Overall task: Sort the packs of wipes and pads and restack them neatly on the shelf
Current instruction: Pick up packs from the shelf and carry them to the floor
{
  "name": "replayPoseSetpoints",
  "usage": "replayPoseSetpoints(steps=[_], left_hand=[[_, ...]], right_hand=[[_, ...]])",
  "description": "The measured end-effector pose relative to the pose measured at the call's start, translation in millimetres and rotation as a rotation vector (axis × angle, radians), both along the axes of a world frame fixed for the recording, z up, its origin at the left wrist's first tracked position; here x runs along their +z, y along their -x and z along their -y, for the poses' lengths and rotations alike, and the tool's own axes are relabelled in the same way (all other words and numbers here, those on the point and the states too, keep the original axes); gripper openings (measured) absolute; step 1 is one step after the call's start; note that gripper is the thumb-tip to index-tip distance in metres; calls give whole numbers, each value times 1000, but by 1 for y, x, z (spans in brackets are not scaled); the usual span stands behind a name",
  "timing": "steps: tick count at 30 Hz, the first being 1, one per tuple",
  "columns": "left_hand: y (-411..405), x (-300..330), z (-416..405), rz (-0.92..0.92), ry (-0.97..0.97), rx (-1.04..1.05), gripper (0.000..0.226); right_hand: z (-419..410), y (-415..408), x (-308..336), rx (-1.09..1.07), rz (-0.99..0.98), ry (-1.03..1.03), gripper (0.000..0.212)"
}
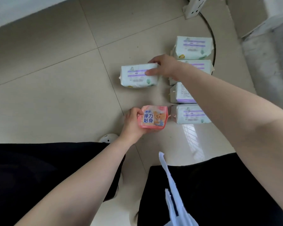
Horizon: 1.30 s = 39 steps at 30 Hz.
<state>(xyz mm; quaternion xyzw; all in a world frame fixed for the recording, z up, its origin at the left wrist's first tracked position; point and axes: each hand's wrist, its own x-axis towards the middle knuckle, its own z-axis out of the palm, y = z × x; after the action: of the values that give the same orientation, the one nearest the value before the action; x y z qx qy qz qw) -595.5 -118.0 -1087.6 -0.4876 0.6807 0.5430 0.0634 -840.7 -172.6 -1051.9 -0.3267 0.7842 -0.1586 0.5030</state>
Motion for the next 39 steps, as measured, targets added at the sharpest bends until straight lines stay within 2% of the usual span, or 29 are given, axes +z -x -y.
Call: replayPoseSetpoints(steps=[3,7,11,14,21,26,39], left_hand=[[-3,2,-2,88,-169,55,70],[-1,-5,-9,101,-268,141,78],[8,-6,-7,55,-248,296,43],[21,2,15,-11,-275,443,39],[53,2,42,27,-312,492,45],[62,3,39,19,-297,467,46],[68,10,41,51,-308,408,49]], right_hand=[[2,-4,-12,90,-107,-38,50],[6,-8,-18,98,-150,4,61],[7,-7,-22,203,-273,21,55],[9,0,-20,238,-326,-2,54],[16,10,-10,389,-400,-132,60],[11,0,-8,456,-433,-55,60],[1,4,-11,358,-399,-49,62]])
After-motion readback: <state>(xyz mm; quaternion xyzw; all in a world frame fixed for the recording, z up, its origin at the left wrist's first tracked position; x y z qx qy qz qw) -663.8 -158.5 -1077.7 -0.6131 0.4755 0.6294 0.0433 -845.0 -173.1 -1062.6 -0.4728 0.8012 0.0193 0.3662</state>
